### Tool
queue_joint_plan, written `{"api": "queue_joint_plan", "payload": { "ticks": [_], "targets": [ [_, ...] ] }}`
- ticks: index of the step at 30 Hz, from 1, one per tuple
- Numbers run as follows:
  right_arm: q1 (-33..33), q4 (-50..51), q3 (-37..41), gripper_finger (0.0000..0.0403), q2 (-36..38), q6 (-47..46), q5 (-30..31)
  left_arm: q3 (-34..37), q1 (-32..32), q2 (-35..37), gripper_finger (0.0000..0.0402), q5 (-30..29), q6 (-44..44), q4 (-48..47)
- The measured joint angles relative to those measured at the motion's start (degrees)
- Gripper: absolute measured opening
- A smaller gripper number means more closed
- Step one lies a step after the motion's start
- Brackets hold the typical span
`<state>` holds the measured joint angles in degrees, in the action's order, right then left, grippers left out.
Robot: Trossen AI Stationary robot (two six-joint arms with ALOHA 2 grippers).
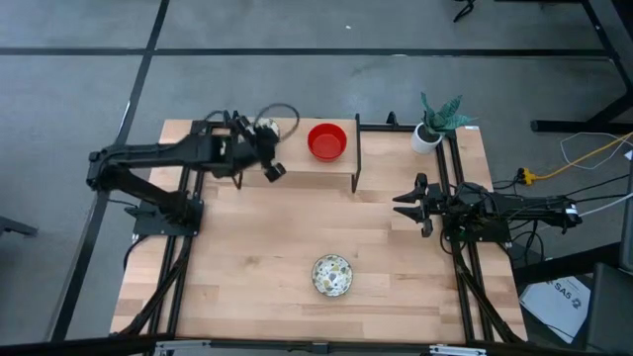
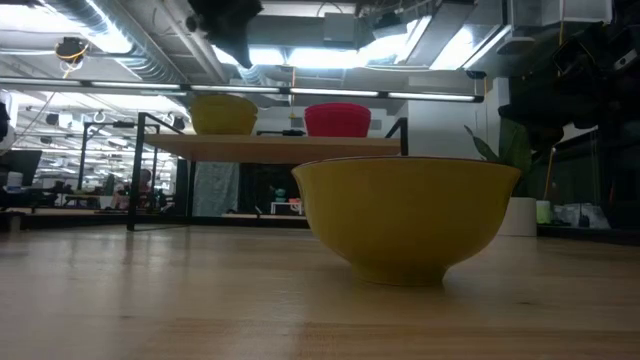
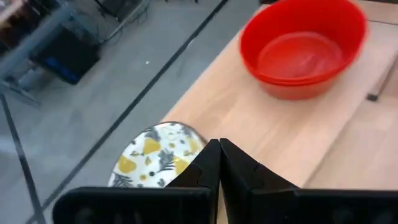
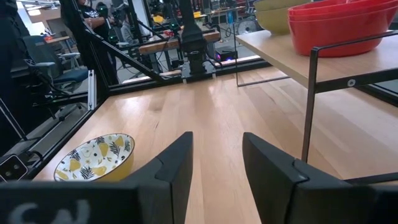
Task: Pick & Place Mini bowls
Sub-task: Stack the top white patterned bowl on the white patterned bowl on the shelf
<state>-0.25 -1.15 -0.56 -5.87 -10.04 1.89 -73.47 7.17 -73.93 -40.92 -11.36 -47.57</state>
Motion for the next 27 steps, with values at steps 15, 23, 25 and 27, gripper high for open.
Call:
{"api": "queue_joint_plan", "payload": {
  "ticks": [15,23,25,27],
  "targets": [
    [-0.01,-0.01,0.0,0.014,0.0,0.0,0.0,0.0,8.67,-3.0,0.0002,12.99,1.86,-1.54],
    [-0.02,0.0,0.0,0.014,0.0,0.0,0.0,0.02,10.45,-3.02,0.0001,14.86,0.1,-5.59],
    [-0.02,0.0,0.0,0.014,0.0,0.0,0.0,0.02,10.77,-3.02,0.0002,15.51,0.12,-5.54],
    [-0.02,0.0,0.0,0.014,0.0,0.0,0.0,0.02,10.75,-3.02,0.0002,15.05,0.12,-5.32]
  ]
}}
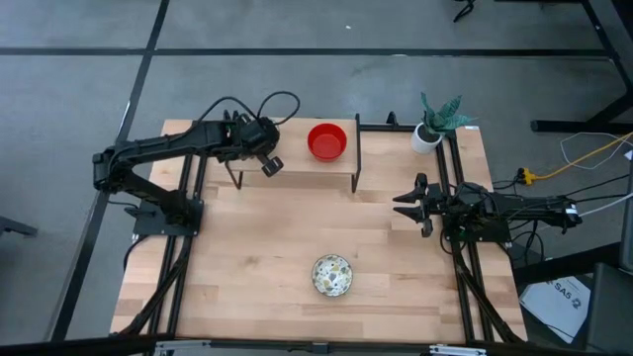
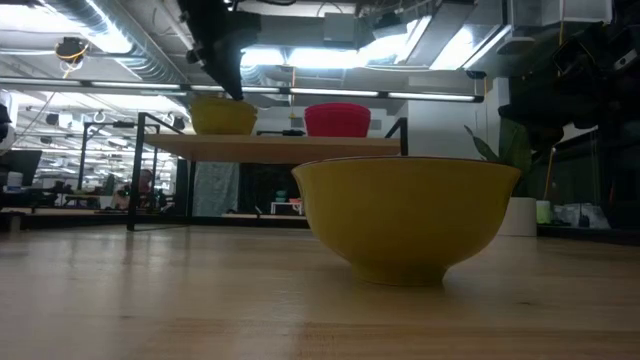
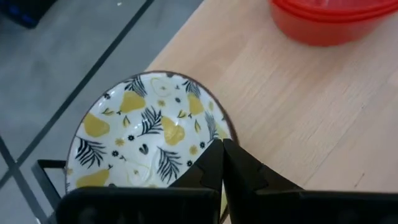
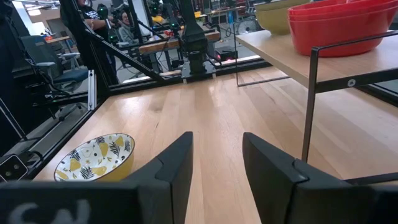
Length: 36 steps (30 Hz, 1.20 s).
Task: Pick & Place Mini bowls
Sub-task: Stack the top white patterned bowl on the white patterned bowl on the shelf, then stack the white patterned bowl on the white patterned bowls on the shelf
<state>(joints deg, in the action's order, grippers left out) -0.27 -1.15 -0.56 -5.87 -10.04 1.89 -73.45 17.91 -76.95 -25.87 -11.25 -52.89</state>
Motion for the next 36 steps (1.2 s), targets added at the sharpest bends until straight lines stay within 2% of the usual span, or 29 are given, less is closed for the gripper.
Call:
{"api": "queue_joint_plan", "payload": {
  "ticks": [3,10,18,23,30,36],
  "targets": [
    [0.0,0.0,0.0,0.014,0.0,0.0,0.0,-0.57,-0.04,0.28,0.0001,-0.09,0.0,0.36],
    [0.0,0.0,0.0,0.014,0.0,0.0,0.01,-6.95,-2.28,0.39,0.0001,0.84,0.43,3.57],
    [0.0,0.0,0.0,0.014,0.0,0.0,0.02,-10.51,-8.86,0.39,0.0002,15.01,3.01,16.04],
    [0.0,0.0,0.0,0.014,0.0,0.0,0.0,-10.49,-13.06,0.39,0.0005,20.14,2.97,21.72],
    [0.01,0.0,0.0,0.014,0.0,0.02,0.02,-10.49,-19.21,0.37,0.0023,20.26,2.31,22.5],
    [0.0,0.0,0.0,0.014,0.0,0.0,0.0,-10.49,-24.84,-2.02,0.0074,20.67,3.18,22.34]
  ]
}}
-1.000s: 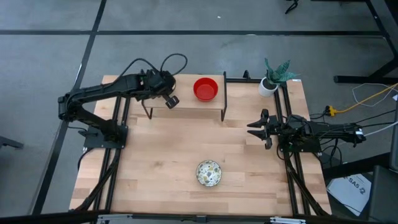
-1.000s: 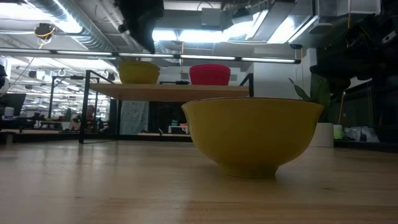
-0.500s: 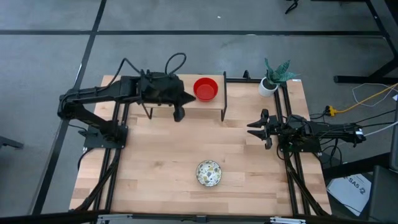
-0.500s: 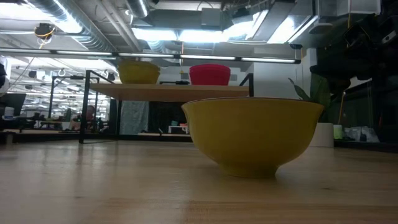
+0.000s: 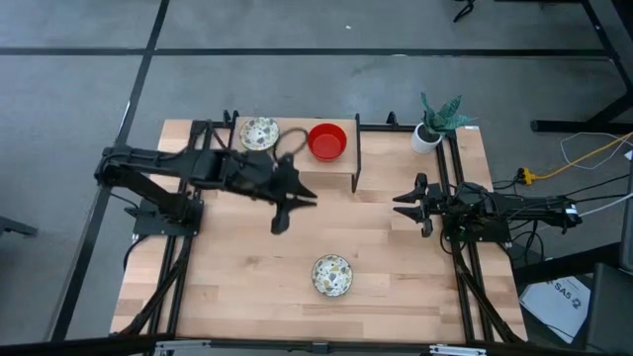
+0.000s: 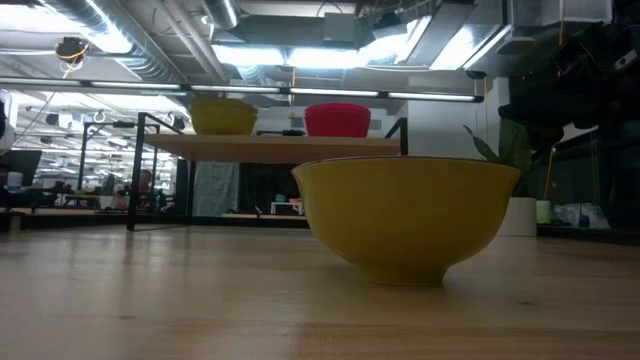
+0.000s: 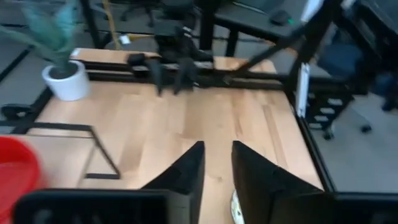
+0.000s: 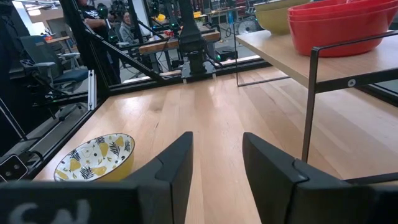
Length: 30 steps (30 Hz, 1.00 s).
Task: Pick & Place Mini bowls
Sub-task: Stack the white patterned bowl on the white patterned bowls on the shelf
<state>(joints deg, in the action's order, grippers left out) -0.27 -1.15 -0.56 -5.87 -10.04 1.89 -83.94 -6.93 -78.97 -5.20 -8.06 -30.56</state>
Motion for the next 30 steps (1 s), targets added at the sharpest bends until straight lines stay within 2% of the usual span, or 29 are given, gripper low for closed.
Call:
{"api": "queue_joint_plan", "payload": {
  "ticks": [6,12,21,26,30],
  "targets": [
    [0.02,0.0,0.0,0.014,0.0,0.0,0.0,0.0,-3.47,-4.11,0.0134,0.37,5.73,-0.18],
    [0.01,0.0,0.0,0.014,0.0,0.01,0.01,0.0,-6.22,-7.04,0.0173,5.69,12.02,-3.4],
    [0.0,0.0,0.0,0.014,0.0,0.0,0.0,0.02,-14.1,-10.58,0.0171,6.2,26.52,-8.46],
    [0.01,0.0,0.0,0.014,0.0,0.01,0.01,0.04,-18.58,-13.66,0.017,2.22,32.42,-8.22],
    [0.01,0.0,0.0,0.014,0.0,0.0,0.01,0.02,-20.92,-16.89,0.017,1.34,37.69,-7.54]
  ]
}}
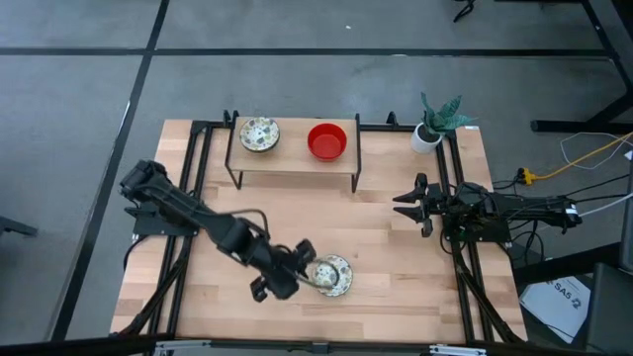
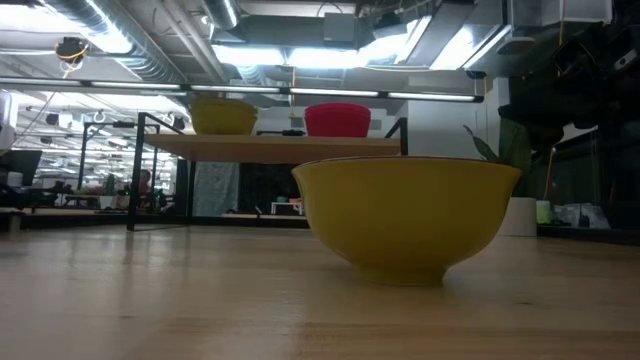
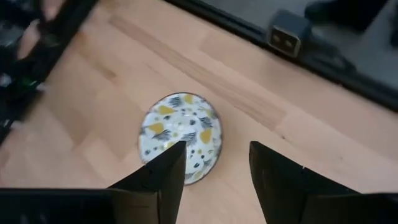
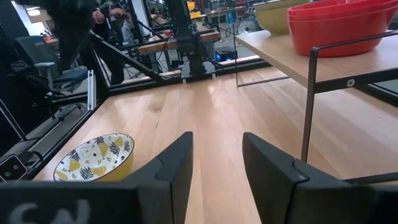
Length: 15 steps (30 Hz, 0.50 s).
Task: Pick & Place Mini bowls
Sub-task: Stack the white patterned bowl on the white patterned bowls on the shelf
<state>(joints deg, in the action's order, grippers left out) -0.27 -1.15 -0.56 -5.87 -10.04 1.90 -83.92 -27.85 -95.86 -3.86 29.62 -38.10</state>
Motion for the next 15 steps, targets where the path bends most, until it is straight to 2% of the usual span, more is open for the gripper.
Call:
{"api": "queue_joint_plan", "payload": {
  "ticks": [9,15],
  "targets": [
    [0.0,0.0,0.0,0.014,0.0,0.0,0.0,0.02,-2.26,-9.98,0.0166,-6.33,6.11,5.03],
    [0.0,0.0,0.0,0.014,0.0,0.0,0.0,0.02,-2.22,-14.74,0.0165,-6.83,6.39,5.57]
  ]
}}
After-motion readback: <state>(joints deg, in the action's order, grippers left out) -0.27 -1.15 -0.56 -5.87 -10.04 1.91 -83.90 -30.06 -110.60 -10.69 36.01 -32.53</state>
